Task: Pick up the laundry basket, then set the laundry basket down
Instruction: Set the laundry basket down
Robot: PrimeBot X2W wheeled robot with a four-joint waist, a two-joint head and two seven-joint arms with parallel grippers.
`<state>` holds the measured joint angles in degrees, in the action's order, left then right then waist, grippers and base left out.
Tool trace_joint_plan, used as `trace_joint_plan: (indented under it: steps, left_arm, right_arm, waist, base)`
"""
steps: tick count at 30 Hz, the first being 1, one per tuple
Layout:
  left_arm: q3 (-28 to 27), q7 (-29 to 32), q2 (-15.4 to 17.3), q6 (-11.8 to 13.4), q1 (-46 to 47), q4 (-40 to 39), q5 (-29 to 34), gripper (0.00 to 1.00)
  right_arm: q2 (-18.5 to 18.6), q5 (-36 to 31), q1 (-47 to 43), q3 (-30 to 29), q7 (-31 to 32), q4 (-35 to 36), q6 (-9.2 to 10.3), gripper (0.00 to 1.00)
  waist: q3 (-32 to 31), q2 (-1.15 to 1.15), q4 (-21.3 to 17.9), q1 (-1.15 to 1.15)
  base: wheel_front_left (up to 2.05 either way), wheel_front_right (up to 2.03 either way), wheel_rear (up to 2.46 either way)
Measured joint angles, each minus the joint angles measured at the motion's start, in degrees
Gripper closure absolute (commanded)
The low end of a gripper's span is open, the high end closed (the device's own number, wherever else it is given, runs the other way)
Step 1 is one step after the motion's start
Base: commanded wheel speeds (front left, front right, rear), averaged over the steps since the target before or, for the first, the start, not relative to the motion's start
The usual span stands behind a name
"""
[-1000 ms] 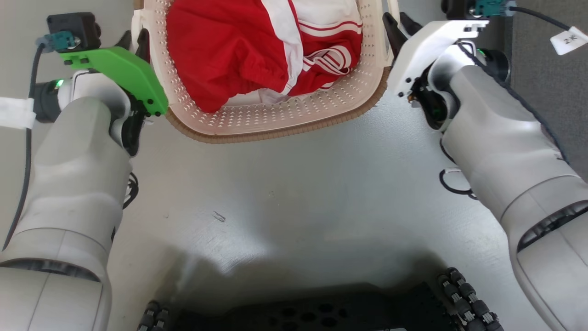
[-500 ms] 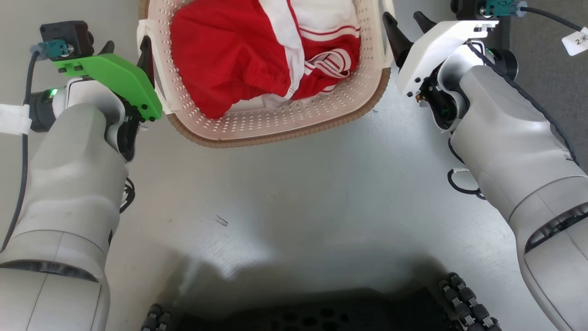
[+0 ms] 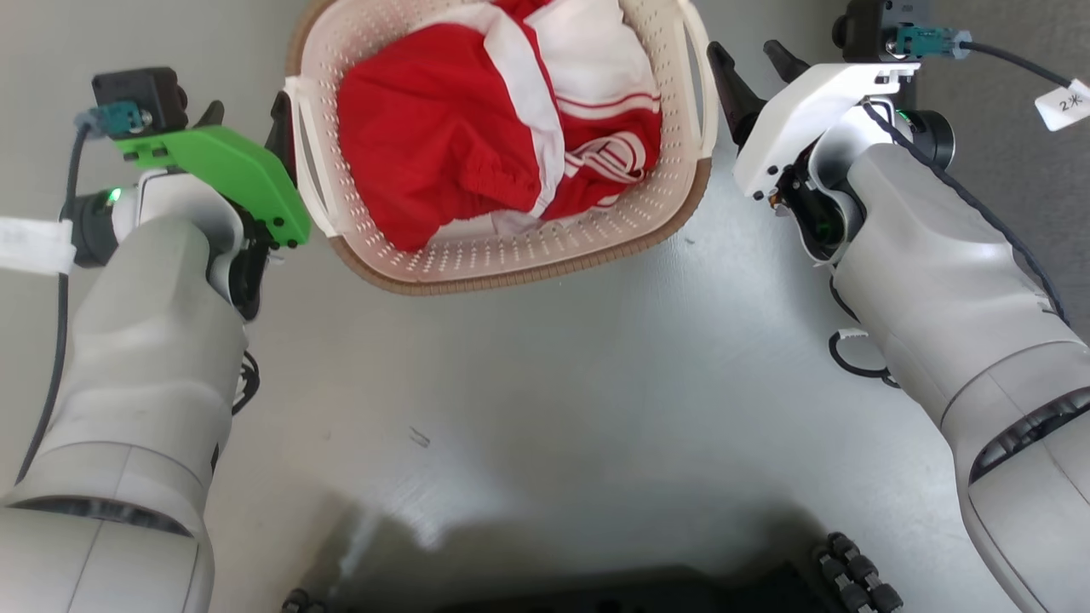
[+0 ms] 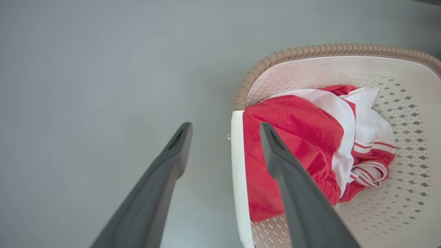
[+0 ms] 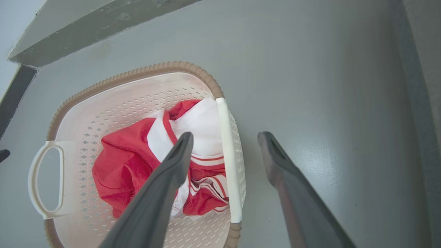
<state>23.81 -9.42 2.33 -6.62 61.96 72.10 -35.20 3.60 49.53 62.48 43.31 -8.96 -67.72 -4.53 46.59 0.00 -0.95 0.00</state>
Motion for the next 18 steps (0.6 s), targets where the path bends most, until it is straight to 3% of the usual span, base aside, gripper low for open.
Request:
trace_joint_plan:
  steps: [18]
  left_arm:
    - [1.19, -4.83, 0.63, -0.45, -6.18, -1.91, 0.69, 0.00]
  right_arm:
    - [-0.01, -0.53, -5.56, -0.66, -5.39, 0.71, -0.96, 0.00]
  waist:
    - [-12.26, 0.00, -0.31, 0.00]
  base:
    - [0.00, 0.00, 0.00]
